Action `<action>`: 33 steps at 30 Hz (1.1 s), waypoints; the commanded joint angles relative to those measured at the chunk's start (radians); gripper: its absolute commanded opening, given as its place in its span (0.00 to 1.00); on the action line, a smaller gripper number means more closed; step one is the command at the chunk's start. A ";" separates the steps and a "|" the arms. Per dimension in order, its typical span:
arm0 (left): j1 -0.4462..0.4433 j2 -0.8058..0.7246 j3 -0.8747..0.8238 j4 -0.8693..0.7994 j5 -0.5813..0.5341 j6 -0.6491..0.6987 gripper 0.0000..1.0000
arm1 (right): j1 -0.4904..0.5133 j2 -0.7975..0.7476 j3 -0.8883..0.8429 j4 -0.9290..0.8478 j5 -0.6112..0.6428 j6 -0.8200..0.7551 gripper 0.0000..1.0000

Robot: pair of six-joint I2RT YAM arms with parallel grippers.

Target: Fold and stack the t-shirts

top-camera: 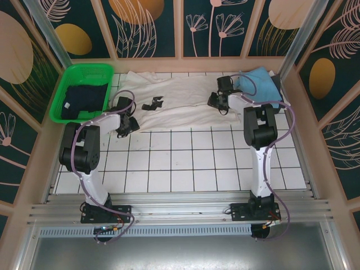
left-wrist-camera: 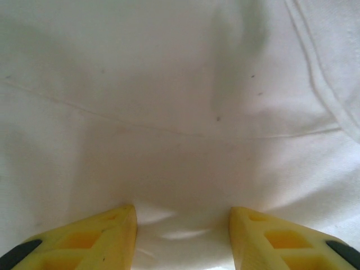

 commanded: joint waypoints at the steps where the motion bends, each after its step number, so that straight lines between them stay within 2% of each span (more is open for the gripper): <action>1: 0.003 0.011 0.005 -0.014 -0.111 0.023 0.47 | 0.006 -0.041 -0.031 -0.063 0.058 -0.006 0.36; 4: 0.003 0.044 0.025 -0.058 -0.181 0.005 0.44 | 0.017 -0.140 -0.171 -0.010 0.088 0.003 0.38; 10: 0.003 0.009 -0.004 -0.038 -0.158 -0.006 0.41 | 0.018 -0.270 -0.433 0.076 0.075 0.019 0.38; 15: 0.011 0.001 -0.061 -0.022 -0.133 -0.019 0.19 | 0.016 -0.334 -0.570 0.130 0.065 -0.004 0.38; 19: 0.011 -0.029 -0.133 -0.027 -0.088 -0.047 0.01 | 0.007 -0.372 -0.599 0.107 0.083 -0.044 0.39; 20: 0.012 -0.053 -0.151 -0.015 -0.073 -0.055 0.00 | 0.000 -0.390 -0.606 0.107 0.078 -0.050 0.40; 24: 0.010 -0.183 -0.313 0.029 0.007 -0.090 0.00 | -0.047 -0.474 -0.628 0.089 0.038 -0.062 0.41; 27: 0.010 -0.240 -0.356 -0.008 -0.028 -0.101 0.03 | -0.076 -0.529 -0.634 0.070 0.047 -0.069 0.43; 28: 0.010 -0.248 -0.350 -0.022 -0.042 -0.100 0.11 | -0.082 -0.540 -0.629 0.063 0.063 -0.075 0.43; 30: 0.010 -0.246 -0.310 -0.051 -0.050 -0.095 0.35 | -0.092 -0.541 -0.617 0.058 0.099 -0.088 0.43; 31: 0.010 -0.240 -0.280 -0.064 -0.048 -0.089 0.42 | -0.098 -0.532 -0.608 0.058 0.101 -0.093 0.43; 33: 0.010 -0.235 -0.221 -0.079 -0.045 -0.078 0.47 | -0.108 -0.508 -0.587 0.063 0.100 -0.103 0.42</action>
